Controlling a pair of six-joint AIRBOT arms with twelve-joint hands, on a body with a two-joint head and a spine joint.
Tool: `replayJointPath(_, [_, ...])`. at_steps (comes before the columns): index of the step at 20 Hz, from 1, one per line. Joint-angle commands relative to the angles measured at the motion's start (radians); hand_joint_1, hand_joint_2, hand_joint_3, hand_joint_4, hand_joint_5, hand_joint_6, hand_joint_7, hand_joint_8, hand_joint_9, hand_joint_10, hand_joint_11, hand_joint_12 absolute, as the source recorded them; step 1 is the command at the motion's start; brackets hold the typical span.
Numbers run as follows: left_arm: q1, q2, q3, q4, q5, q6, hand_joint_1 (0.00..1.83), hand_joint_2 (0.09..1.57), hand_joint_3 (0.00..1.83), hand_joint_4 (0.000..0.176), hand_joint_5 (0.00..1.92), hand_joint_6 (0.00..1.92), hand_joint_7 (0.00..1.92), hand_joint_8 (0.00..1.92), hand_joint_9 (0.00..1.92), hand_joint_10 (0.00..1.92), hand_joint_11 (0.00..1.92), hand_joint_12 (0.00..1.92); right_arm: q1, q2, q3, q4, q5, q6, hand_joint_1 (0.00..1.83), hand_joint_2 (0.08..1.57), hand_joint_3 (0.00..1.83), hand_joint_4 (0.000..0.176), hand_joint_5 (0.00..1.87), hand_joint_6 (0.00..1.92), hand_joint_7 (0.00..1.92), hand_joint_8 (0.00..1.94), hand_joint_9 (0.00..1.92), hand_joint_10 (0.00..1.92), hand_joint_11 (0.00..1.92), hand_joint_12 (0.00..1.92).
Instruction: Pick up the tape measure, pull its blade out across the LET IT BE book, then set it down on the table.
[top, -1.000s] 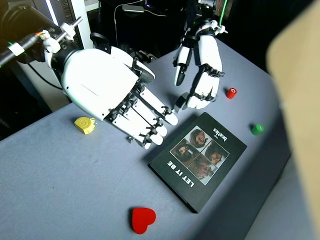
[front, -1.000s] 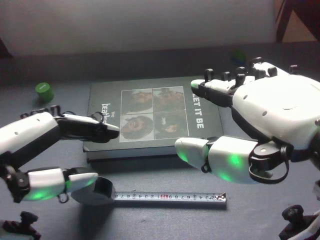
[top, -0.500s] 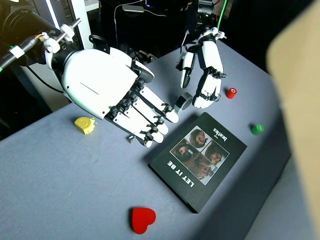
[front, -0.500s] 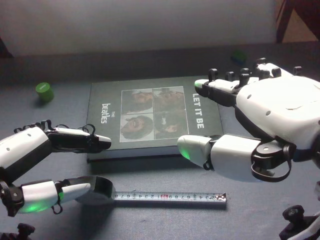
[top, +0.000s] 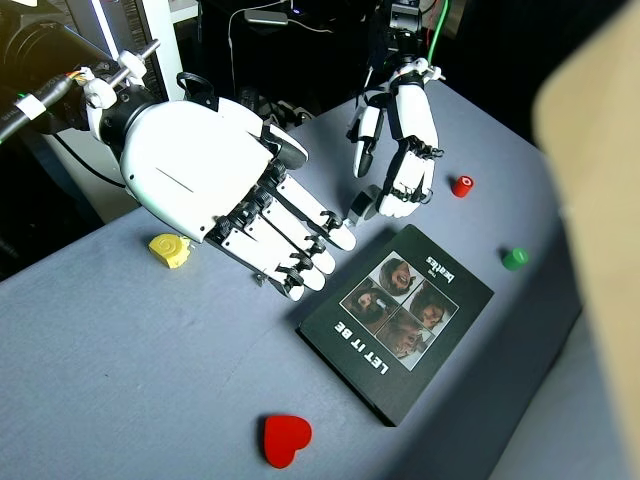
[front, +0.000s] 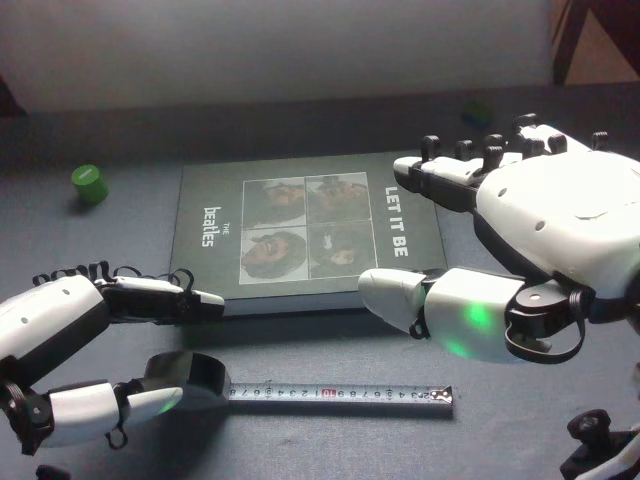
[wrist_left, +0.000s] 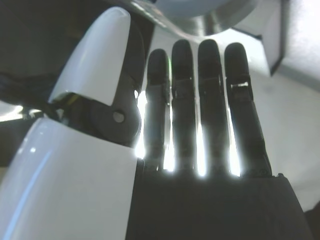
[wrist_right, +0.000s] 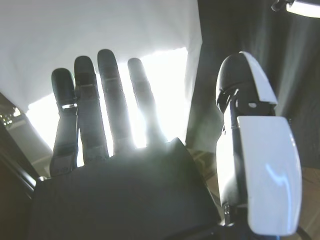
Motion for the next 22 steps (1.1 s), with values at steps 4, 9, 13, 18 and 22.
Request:
replayJointPath(4, [0.001,-0.018,0.010,0.004,-0.114,0.011,1.12,1.14,0.00,0.000,0.62,0.00,0.66,0.00,0.62,0.00,0.36,0.64,0.003,0.003,-0.005,-0.088,-0.044,0.009,0.14,1.13,0.00,0.038,0.27,0.00,0.41,0.00,0.36,0.00,0.00,1.05])
replayJointPath(9, [0.013,-0.030,0.021,0.001,-0.114,0.032,1.15,1.13,0.00,0.000,0.62,0.00,0.66,0.00,0.63,0.00,0.36,0.65,0.003,0.003,-0.005,-0.089,-0.043,0.014,0.14,1.13,0.00,0.039,0.26,0.00,0.40,0.01,0.34,0.00,0.00,1.05])
replayJointPath(13, [0.014,-0.039,0.033,-0.004,-0.111,0.042,1.16,1.13,0.00,0.000,0.63,0.00,0.66,0.00,0.63,0.00,0.36,0.65,0.003,0.003,-0.005,-0.089,-0.043,0.017,0.15,1.13,0.00,0.037,0.29,0.01,0.42,0.01,0.37,0.01,0.00,1.12])
replayJointPath(18, [0.011,-0.048,0.036,-0.011,-0.089,0.062,1.17,1.13,0.00,0.000,0.63,0.00,0.67,0.00,0.62,0.00,0.38,0.65,0.004,0.003,-0.005,-0.090,-0.041,0.022,0.15,1.14,0.00,0.038,0.28,0.00,0.41,0.00,0.36,0.00,0.00,1.09])
replayJointPath(22, [0.012,-0.053,0.040,-0.017,-0.086,0.076,1.20,1.14,0.00,0.000,0.62,0.00,0.66,0.00,0.62,0.00,0.37,0.65,0.004,0.003,-0.005,-0.091,-0.040,0.026,0.15,1.14,0.00,0.038,0.28,0.00,0.42,0.01,0.36,0.00,0.00,1.09])
